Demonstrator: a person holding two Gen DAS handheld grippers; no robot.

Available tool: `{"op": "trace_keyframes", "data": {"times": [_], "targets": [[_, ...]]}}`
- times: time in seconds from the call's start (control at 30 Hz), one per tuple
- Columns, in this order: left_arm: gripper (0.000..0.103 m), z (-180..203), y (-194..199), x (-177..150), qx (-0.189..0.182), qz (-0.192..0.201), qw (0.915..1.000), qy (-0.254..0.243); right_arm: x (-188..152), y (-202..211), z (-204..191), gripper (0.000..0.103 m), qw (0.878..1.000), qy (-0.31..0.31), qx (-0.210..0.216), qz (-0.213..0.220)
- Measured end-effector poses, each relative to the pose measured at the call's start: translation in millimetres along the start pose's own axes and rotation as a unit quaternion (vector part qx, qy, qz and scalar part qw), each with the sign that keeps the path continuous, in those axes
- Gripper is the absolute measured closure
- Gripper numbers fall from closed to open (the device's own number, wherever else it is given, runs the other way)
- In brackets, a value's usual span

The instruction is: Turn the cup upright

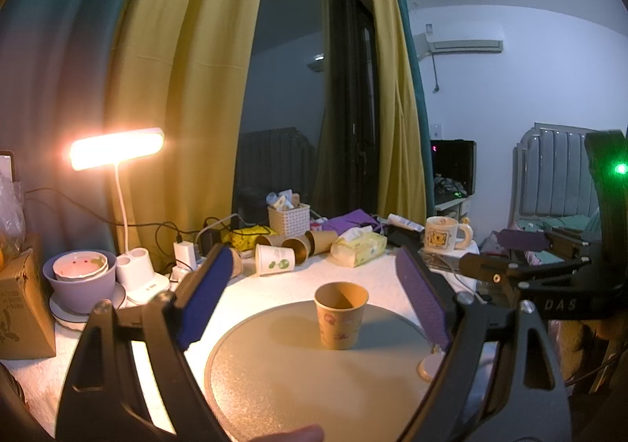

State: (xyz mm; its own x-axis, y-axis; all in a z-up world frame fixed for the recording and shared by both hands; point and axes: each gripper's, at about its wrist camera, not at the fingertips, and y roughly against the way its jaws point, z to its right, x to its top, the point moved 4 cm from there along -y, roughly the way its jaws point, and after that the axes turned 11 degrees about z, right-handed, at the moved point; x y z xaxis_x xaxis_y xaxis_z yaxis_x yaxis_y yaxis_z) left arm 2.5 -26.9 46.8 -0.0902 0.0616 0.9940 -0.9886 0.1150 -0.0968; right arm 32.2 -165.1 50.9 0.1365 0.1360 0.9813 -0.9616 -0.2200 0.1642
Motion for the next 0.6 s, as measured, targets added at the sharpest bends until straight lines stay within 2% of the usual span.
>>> {"op": "trace_keyframes", "data": {"times": [0.6], "targets": [[0.017, -0.4, 0.0, 0.7, -0.001, 0.0, 1.0, 0.0, -1.4, -0.8, 0.5, 0.022, 1.0, -0.001, 0.0, -0.001]]}}
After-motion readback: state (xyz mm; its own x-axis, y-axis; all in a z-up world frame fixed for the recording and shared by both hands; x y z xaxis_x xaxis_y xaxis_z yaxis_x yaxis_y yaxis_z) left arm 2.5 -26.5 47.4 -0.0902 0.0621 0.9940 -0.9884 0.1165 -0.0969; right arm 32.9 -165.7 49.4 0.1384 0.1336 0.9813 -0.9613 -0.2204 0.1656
